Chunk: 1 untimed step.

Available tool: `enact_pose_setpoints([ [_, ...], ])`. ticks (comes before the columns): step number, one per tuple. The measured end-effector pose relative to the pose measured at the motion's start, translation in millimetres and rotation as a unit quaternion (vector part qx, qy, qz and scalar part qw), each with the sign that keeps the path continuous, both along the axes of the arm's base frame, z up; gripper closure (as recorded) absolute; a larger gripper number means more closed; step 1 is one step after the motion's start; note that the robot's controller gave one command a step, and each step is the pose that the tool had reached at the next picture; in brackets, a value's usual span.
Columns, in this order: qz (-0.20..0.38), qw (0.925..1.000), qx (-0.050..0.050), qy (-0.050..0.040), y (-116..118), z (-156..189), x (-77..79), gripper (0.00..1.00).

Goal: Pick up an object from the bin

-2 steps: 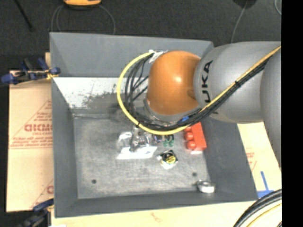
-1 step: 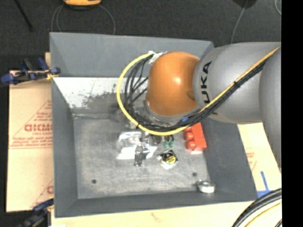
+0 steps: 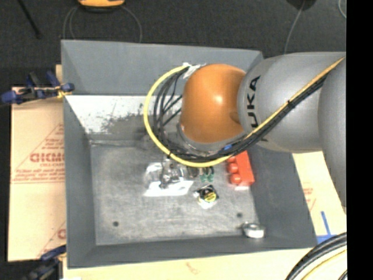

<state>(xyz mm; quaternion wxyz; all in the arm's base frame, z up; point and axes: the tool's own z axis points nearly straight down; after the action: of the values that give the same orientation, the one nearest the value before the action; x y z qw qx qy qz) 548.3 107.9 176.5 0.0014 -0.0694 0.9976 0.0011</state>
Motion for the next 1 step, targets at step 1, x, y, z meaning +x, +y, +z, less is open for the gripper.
enact_pose_setpoints([
  [1, 0.0, 1.0, 0.0, 0.0, -0.1, 0.0, 0.0, 0.0],
])
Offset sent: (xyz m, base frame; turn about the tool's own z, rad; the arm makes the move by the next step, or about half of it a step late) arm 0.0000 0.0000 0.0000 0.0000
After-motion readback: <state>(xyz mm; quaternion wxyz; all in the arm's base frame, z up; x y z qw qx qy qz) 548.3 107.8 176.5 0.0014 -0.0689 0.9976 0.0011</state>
